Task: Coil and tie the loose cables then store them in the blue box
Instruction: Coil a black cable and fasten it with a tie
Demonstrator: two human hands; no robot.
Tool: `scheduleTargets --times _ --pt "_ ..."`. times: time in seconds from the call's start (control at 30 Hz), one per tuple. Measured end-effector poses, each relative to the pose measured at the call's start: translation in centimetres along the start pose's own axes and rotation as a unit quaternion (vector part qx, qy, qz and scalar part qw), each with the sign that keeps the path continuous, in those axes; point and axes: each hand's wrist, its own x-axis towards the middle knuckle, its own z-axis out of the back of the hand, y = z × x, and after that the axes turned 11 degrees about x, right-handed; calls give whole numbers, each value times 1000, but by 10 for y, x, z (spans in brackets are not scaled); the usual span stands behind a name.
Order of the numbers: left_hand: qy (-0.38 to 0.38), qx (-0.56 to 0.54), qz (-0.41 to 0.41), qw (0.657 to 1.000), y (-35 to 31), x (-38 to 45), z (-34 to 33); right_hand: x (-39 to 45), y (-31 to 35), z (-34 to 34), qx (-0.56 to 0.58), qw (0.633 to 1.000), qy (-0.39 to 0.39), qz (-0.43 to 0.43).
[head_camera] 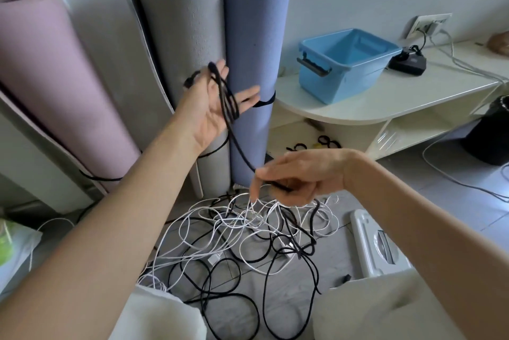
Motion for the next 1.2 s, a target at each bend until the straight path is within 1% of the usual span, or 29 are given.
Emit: scheduleTargets --times 0.07,0.13,0.2,0.27,0.33,0.37,0.4,0.43,0.47,0.53,0.57,0.6,0.67,0.7,0.73,0.8,0.87,0.93,0.97,1.07,1.1,1.13,1.2 --pt "89 -31 -5 996 -8 -11 -18 7 -4 -1 -55 995 -45 -69" --pt "164 4 26 986 -9 -21 -26 8 -8 2 -104 985 -92 -107" --pt "243 62 77 965 -7 -28 -26 4 -11 10 -137 972 -146 -121" --pt "332 124 129 926 -3 -32 -16 -1 -16 22 -151 953 -236 -113" --pt "412 180 185 874 6 -35 -6 -6 -18 32 -173 924 -323 -111" --pt "438 206 217 848 13 -38 -3 -7 -19 37 -188 909 -354 -113" --pt "448 232 248 827 21 -40 -2 -8 -19 40 -201 895 -381 -115" --pt "442 253 277 815 29 -40 0 -9 -19 43 -200 883 -409 -112" --pt "421 267 302 813 36 -40 1 -11 -18 43 -194 873 -436 -103" --pt "351 276 334 830 43 -36 7 -19 -14 43 -155 865 -475 -51" --pt "313 282 345 839 45 -33 12 -25 -10 44 -111 868 -484 -6" --pt "283 299 355 839 45 -30 18 -31 -6 44 -38 876 -478 57" --pt "243 371 367 818 50 -27 27 -42 3 45 112 880 -432 162" --pt "224 403 361 811 53 -26 30 -45 7 45 158 879 -409 187" --pt "203 416 345 816 56 -24 32 -47 11 43 188 881 -383 203" --pt "139 390 290 863 60 -17 35 -45 15 39 220 885 -339 231" --pt "62 323 244 912 59 -8 34 -41 18 33 237 891 -291 256" --pt "-33 243 204 948 54 -7 27 -38 21 24 226 909 -234 260" --pt "-78 218 178 957 53 -6 24 -36 22 21 212 921 -204 255" --pt "-195 182 88 960 43 4 16 -30 19 9 159 959 -111 205" --pt "-212 148 69 963 37 6 14 -26 17 6 138 971 -78 178" --pt "-196 103 56 973 29 7 9 -22 15 3 116 981 -52 145" --pt "-112 20 32 993 13 6 0 -14 9 0 77 993 -29 82"
